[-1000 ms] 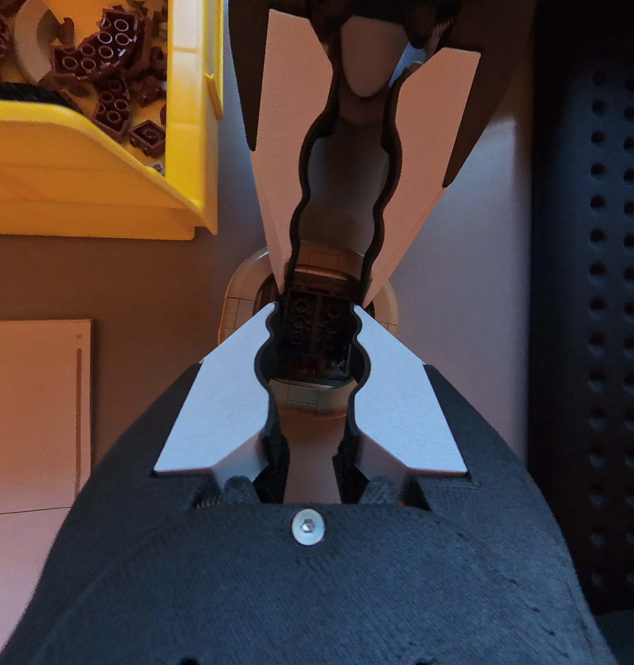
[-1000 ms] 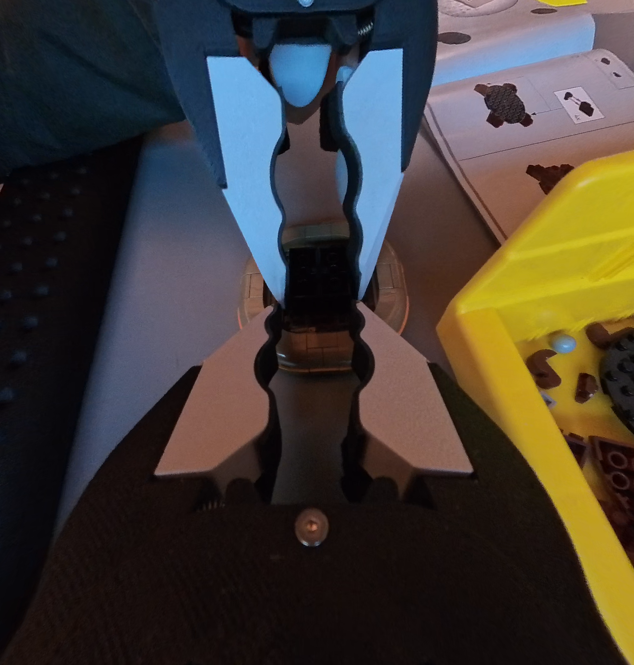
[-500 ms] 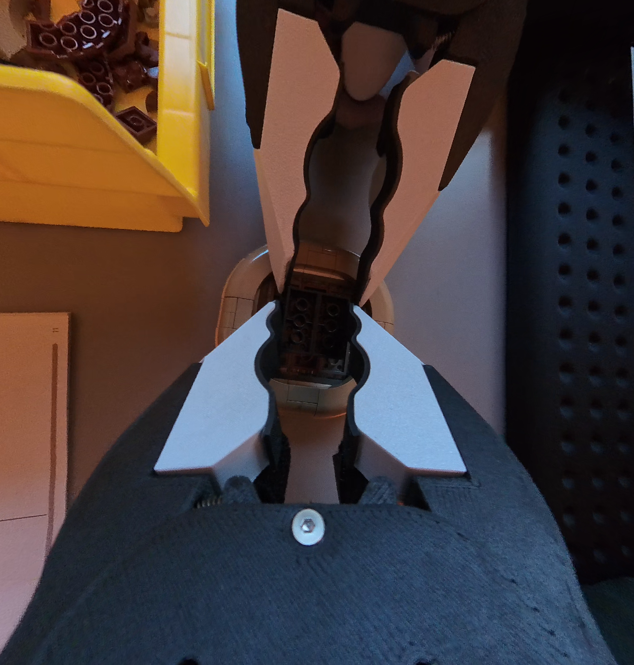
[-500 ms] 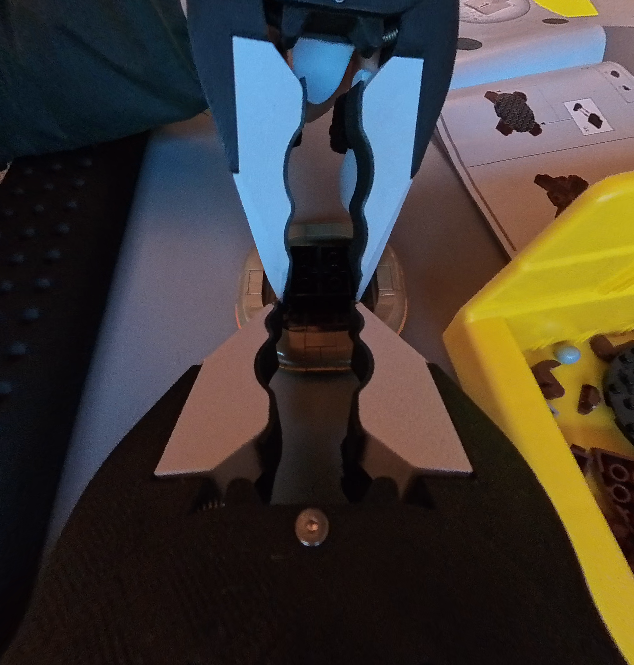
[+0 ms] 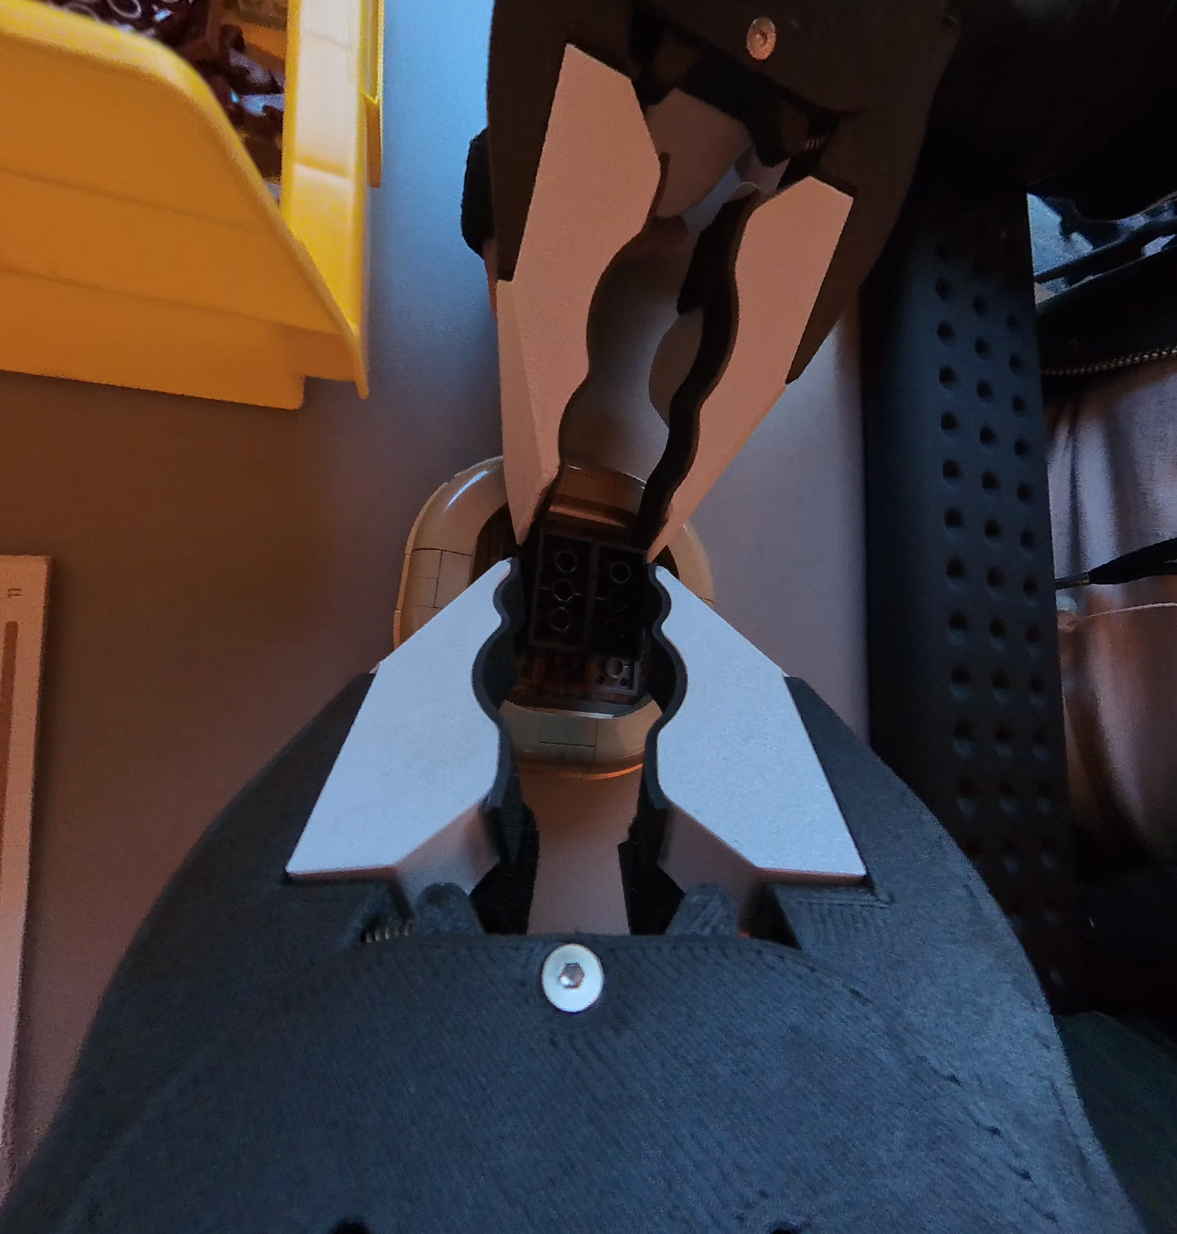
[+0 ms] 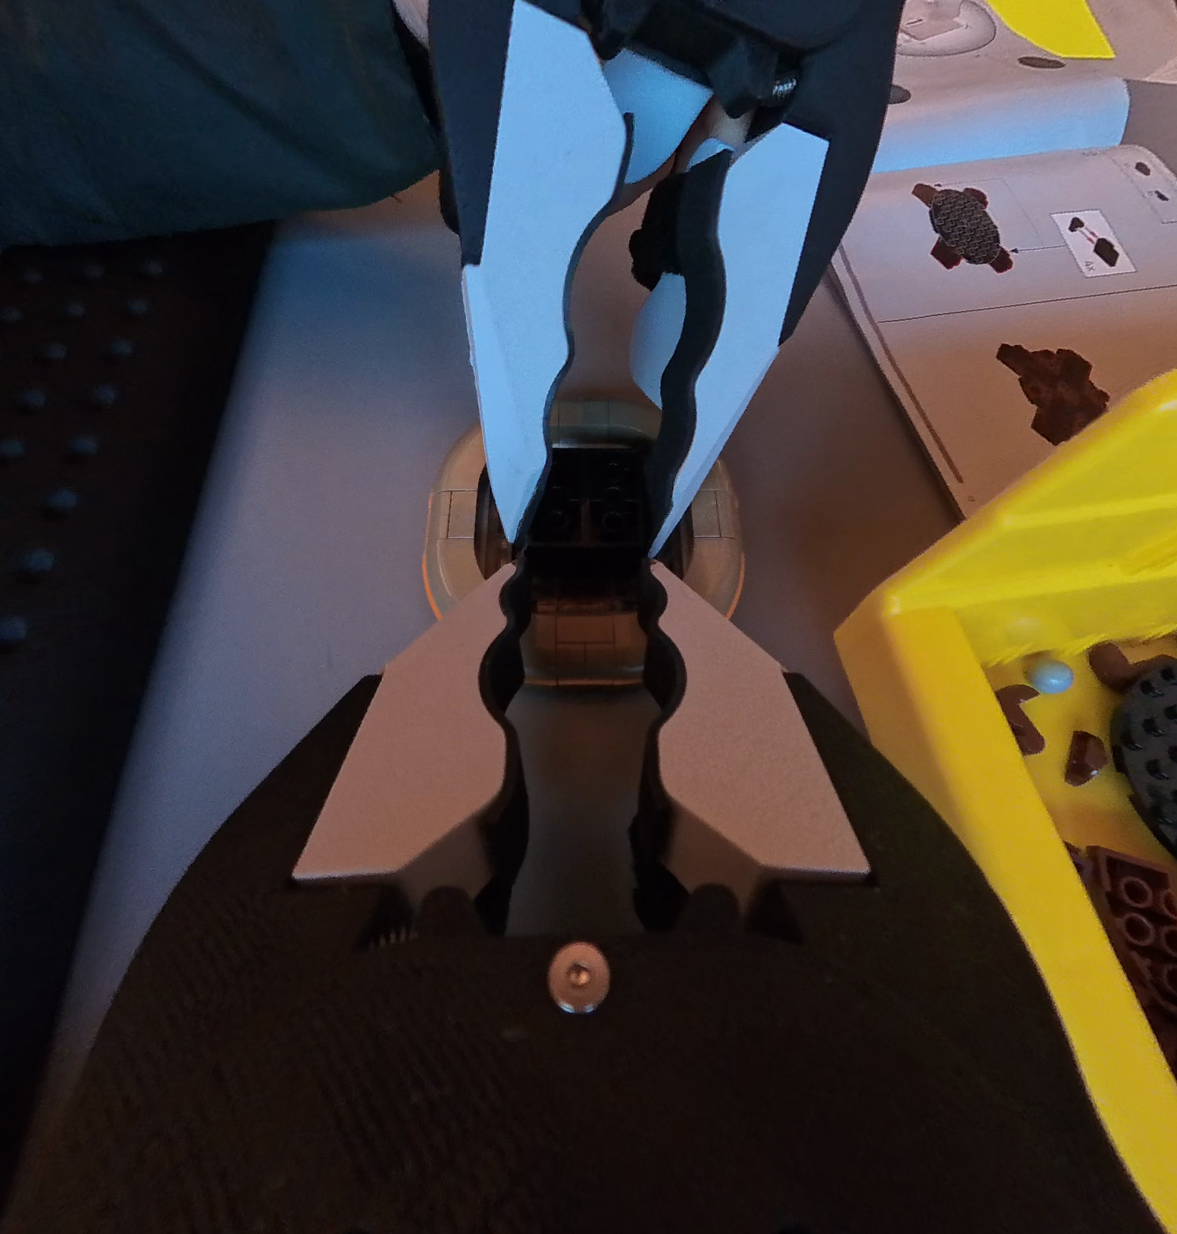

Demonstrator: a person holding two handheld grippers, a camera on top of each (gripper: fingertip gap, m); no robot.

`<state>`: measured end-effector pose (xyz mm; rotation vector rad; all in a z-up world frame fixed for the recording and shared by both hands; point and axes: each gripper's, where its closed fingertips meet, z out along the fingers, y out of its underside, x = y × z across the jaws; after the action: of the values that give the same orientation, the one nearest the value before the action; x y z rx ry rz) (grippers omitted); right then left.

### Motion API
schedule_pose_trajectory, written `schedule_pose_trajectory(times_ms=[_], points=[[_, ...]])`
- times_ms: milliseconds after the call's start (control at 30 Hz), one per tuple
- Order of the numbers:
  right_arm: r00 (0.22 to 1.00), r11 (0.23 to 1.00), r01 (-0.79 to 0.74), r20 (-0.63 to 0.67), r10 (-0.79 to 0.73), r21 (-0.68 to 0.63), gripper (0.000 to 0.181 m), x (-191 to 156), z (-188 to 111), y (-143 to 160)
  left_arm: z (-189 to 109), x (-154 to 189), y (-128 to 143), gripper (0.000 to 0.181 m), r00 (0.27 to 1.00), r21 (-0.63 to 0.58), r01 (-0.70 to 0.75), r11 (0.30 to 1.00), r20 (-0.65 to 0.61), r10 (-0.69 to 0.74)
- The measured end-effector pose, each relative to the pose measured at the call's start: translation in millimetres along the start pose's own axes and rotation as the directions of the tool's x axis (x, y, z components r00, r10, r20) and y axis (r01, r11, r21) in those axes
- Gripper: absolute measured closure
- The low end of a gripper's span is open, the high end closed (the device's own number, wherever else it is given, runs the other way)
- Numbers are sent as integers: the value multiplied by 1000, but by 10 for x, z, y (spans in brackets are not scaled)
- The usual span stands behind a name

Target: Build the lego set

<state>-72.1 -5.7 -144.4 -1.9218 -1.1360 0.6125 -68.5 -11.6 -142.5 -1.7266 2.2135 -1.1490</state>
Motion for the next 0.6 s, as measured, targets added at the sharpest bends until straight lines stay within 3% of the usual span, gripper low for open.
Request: schedule_pose_trajectory(times_ms=[200, 300, 467, 600], points=[[1000, 1000, -12, 10, 12, -3, 150, -9, 6, 0, -5, 17, 2, 146, 997, -17, -55, 998, 51, 56], [1000, 1000, -18, 16, 18, -2, 150, -10, 6, -4, 33, 35, 8, 137, 992, -52, -83, 995, 92, 87], [1000, 1000, -22, 17, 22, -3, 150, -15, 14, -8, 38, 10, 10, 142, 996, -54, -22, 998, 85, 26], [999, 999, -41, 16, 41, -18, 149, -14, 11, 4, 44, 8, 11, 144, 986, -75, -94, 993, 131, 103]])
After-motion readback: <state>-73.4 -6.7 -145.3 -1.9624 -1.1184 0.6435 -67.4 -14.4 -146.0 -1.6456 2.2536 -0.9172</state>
